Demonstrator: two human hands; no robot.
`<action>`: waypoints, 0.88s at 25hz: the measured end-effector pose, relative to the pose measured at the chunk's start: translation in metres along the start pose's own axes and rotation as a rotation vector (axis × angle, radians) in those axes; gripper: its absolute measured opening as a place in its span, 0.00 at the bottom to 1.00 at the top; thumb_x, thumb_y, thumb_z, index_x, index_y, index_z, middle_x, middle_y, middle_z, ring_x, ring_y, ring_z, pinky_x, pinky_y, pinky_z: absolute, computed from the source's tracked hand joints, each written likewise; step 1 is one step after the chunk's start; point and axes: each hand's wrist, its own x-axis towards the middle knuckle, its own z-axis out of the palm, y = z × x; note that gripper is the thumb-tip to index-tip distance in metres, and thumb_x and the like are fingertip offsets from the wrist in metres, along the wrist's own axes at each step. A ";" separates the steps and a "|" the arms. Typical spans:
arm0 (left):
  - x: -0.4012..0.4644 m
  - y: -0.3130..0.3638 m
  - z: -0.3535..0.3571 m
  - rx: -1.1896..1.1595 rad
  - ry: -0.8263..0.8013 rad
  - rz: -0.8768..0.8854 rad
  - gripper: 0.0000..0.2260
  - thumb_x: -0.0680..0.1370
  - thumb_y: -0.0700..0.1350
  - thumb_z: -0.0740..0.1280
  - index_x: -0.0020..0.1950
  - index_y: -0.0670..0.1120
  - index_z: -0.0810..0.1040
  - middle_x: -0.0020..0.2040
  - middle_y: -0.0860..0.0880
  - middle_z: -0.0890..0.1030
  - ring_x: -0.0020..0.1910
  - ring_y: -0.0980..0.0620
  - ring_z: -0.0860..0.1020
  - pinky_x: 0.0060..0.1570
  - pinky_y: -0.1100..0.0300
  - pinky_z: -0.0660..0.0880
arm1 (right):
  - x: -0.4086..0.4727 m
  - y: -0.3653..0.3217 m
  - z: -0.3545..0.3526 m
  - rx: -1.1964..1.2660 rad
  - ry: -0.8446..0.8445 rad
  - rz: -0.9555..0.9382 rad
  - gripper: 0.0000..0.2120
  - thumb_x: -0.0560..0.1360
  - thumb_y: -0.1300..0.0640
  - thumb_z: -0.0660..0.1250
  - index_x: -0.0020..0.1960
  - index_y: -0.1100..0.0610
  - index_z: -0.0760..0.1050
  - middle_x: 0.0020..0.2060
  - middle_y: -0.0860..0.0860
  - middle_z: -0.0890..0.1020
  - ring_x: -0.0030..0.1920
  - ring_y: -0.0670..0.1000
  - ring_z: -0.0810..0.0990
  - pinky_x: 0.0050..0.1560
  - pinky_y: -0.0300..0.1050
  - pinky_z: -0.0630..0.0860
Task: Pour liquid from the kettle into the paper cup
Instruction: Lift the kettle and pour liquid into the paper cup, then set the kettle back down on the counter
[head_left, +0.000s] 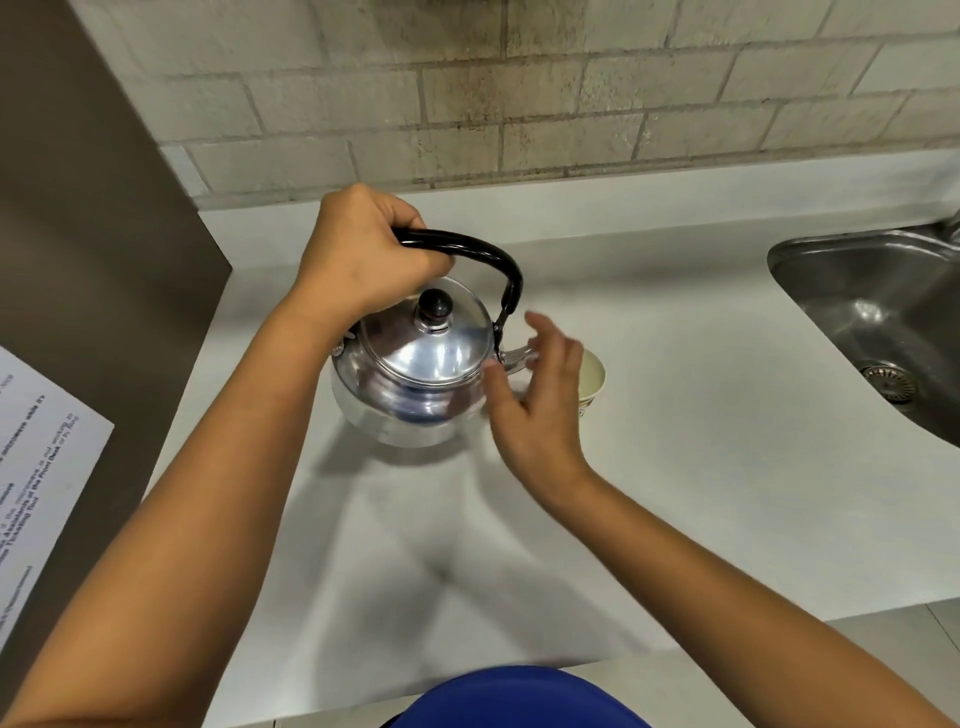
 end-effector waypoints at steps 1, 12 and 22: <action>-0.001 -0.001 -0.001 -0.014 0.003 0.001 0.10 0.64 0.43 0.72 0.25 0.49 0.75 0.23 0.49 0.71 0.25 0.55 0.67 0.30 0.63 0.66 | 0.009 -0.007 -0.003 0.008 0.047 -0.089 0.25 0.72 0.55 0.62 0.68 0.59 0.63 0.60 0.57 0.67 0.60 0.55 0.70 0.64 0.51 0.70; -0.005 -0.028 -0.005 -0.189 0.046 -0.091 0.10 0.59 0.44 0.72 0.20 0.51 0.75 0.15 0.57 0.69 0.20 0.60 0.66 0.26 0.66 0.63 | 0.083 -0.054 -0.003 -0.192 -0.440 -0.464 0.12 0.77 0.59 0.58 0.58 0.61 0.74 0.46 0.48 0.77 0.46 0.46 0.74 0.46 0.26 0.67; -0.011 -0.064 0.006 -0.276 0.029 -0.183 0.13 0.60 0.40 0.74 0.20 0.50 0.73 0.14 0.59 0.68 0.18 0.62 0.65 0.21 0.71 0.62 | 0.083 -0.039 0.019 -0.248 -0.579 -0.447 0.13 0.77 0.60 0.59 0.60 0.61 0.73 0.51 0.54 0.78 0.49 0.47 0.72 0.44 0.28 0.66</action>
